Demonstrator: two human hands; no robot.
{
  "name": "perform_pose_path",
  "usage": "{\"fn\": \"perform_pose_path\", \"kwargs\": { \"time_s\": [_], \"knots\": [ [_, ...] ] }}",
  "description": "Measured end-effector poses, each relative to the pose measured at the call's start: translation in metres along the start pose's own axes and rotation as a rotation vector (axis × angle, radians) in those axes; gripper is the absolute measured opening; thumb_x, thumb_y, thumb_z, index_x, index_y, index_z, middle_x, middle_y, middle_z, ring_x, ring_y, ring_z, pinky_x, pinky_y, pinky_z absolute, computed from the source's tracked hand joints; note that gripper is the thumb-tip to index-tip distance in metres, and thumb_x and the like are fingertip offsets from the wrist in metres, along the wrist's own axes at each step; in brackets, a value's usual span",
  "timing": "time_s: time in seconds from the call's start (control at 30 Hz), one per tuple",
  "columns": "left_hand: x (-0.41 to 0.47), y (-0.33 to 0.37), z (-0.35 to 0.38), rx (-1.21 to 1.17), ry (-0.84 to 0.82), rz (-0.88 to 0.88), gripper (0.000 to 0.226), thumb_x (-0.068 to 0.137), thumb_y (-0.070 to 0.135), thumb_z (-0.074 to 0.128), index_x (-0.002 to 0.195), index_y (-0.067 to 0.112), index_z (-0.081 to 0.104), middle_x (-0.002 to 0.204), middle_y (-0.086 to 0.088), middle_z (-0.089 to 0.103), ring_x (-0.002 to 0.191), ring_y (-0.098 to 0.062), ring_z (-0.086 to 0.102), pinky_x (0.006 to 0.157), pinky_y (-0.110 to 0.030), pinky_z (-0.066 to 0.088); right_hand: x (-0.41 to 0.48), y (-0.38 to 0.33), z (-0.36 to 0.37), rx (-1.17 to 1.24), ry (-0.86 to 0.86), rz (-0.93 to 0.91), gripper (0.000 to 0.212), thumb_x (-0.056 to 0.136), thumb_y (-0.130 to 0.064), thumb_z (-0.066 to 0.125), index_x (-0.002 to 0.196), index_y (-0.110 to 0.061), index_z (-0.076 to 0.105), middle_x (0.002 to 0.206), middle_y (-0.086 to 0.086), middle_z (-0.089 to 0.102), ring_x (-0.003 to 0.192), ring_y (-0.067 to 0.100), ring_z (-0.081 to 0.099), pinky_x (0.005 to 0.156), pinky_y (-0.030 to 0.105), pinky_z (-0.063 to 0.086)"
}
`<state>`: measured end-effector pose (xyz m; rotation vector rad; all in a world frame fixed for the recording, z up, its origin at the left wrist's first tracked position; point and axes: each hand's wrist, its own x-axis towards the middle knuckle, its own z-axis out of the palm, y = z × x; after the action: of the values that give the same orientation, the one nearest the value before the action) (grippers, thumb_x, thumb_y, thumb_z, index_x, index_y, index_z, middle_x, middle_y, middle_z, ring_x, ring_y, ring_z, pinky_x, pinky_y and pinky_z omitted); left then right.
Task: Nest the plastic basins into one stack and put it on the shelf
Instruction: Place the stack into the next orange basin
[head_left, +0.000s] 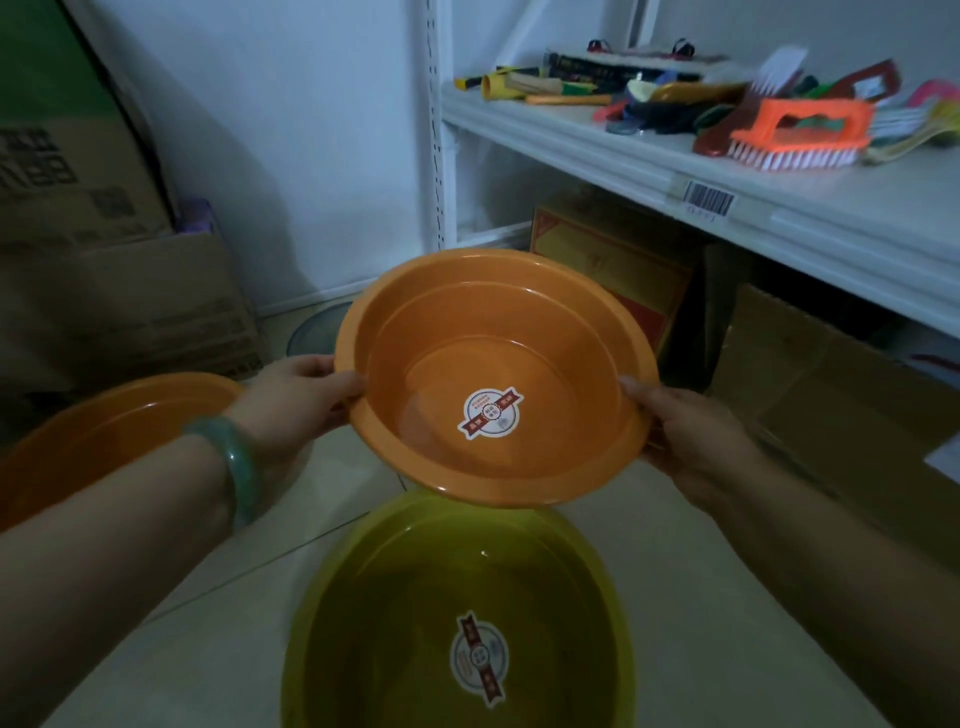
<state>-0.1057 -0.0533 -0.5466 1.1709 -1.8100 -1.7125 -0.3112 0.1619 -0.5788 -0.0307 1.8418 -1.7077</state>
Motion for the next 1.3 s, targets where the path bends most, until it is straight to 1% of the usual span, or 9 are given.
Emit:
{"fn": "perform_pose_path", "kwargs": {
  "time_s": [0.1,0.27,0.33,0.43,0.67,0.8,1.0,1.13,1.3],
  "knots": [
    [-0.032,0.0,-0.021,0.059,0.006,-0.011,0.021,0.087,0.011,0.057,0.107,0.01,0.062,0.099,-0.012,0.069,0.075,-0.016,0.068,0.055,-0.016,0.054,-0.024,0.003,-0.002,-0.132,-0.103,0.008,0.051,0.083,-0.032,0.067,0.128,-0.011,0.056,0.116,0.01,0.069,0.094,0.022,0.069,0.057,0.028,0.054],
    [-0.074,-0.011,-0.04,0.108,-0.014,-0.051,0.02,0.087,0.014,0.056,0.106,0.013,0.063,0.089,-0.01,0.072,0.067,-0.014,0.072,0.058,-0.022,0.053,-0.056,0.007,-0.01,-0.373,-0.14,-0.011,0.063,0.085,-0.036,0.063,0.142,-0.021,0.042,0.115,0.01,0.067,0.093,0.027,0.07,0.066,0.038,0.058],
    [-0.085,-0.019,-0.045,0.109,-0.012,-0.089,0.035,0.085,0.013,0.058,0.119,0.018,0.057,0.094,-0.007,0.071,0.078,-0.02,0.071,0.064,-0.027,0.051,-0.068,0.009,-0.014,-0.436,-0.143,-0.023,0.06,0.088,-0.031,0.061,0.144,-0.024,0.039,0.111,0.009,0.067,0.088,0.026,0.071,0.059,0.035,0.057],
    [-0.1,-0.031,-0.044,0.155,-0.051,-0.103,0.059,0.083,0.008,0.06,0.135,0.03,0.041,0.098,-0.002,0.065,0.085,-0.019,0.066,0.061,-0.024,0.047,-0.083,0.016,-0.021,-0.521,-0.143,-0.02,0.056,0.091,-0.024,0.059,0.142,-0.025,0.038,0.103,0.005,0.066,0.082,0.024,0.071,0.055,0.033,0.057],
    [-0.108,-0.071,-0.041,0.336,-0.084,-0.144,0.042,0.082,0.024,0.064,0.12,0.024,0.046,0.098,-0.006,0.068,0.068,-0.019,0.073,0.054,-0.024,0.056,-0.103,0.047,-0.037,-0.678,-0.157,0.065,0.051,0.09,-0.018,0.06,0.136,-0.027,0.041,0.099,0.007,0.069,0.081,0.029,0.073,0.072,0.047,0.06],
    [-0.107,-0.092,-0.041,0.535,-0.129,-0.161,0.048,0.083,0.028,0.064,0.125,0.027,0.042,0.108,-0.004,0.064,0.083,-0.021,0.071,0.074,-0.038,0.059,-0.104,0.066,-0.037,-0.731,-0.186,0.114,0.058,0.09,-0.015,0.06,0.141,-0.028,0.036,0.1,0.002,0.066,0.083,0.028,0.072,0.074,0.049,0.06],
    [-0.103,-0.118,-0.037,0.761,-0.104,-0.091,0.057,0.082,0.031,0.064,0.134,0.023,0.042,0.115,0.002,0.06,0.097,-0.016,0.061,0.084,-0.034,0.055,-0.098,0.088,-0.032,-0.823,-0.218,0.088,0.073,0.085,-0.016,0.067,0.147,-0.03,0.031,0.097,-0.004,0.064,0.081,0.02,0.07,0.063,0.033,0.059],
    [-0.102,-0.133,-0.038,0.812,-0.11,-0.107,0.055,0.082,0.03,0.064,0.132,0.02,0.044,0.127,-0.001,0.058,0.108,-0.017,0.059,0.088,-0.032,0.052,-0.095,0.1,-0.025,-0.91,-0.227,0.015,0.066,0.084,-0.017,0.067,0.144,-0.029,0.039,0.098,-0.01,0.055,0.091,0.016,0.061,0.082,0.033,0.054],
    [-0.098,-0.145,-0.038,0.862,-0.14,-0.141,0.062,0.085,0.033,0.059,0.141,0.023,0.033,0.136,-0.002,0.054,0.107,-0.019,0.063,0.09,-0.033,0.052,-0.087,0.111,-0.023,-0.891,-0.262,-0.008,0.065,0.084,-0.017,0.066,0.143,-0.029,0.042,0.109,-0.005,0.057,0.101,0.019,0.059,0.091,0.036,0.053]
  ]
}}
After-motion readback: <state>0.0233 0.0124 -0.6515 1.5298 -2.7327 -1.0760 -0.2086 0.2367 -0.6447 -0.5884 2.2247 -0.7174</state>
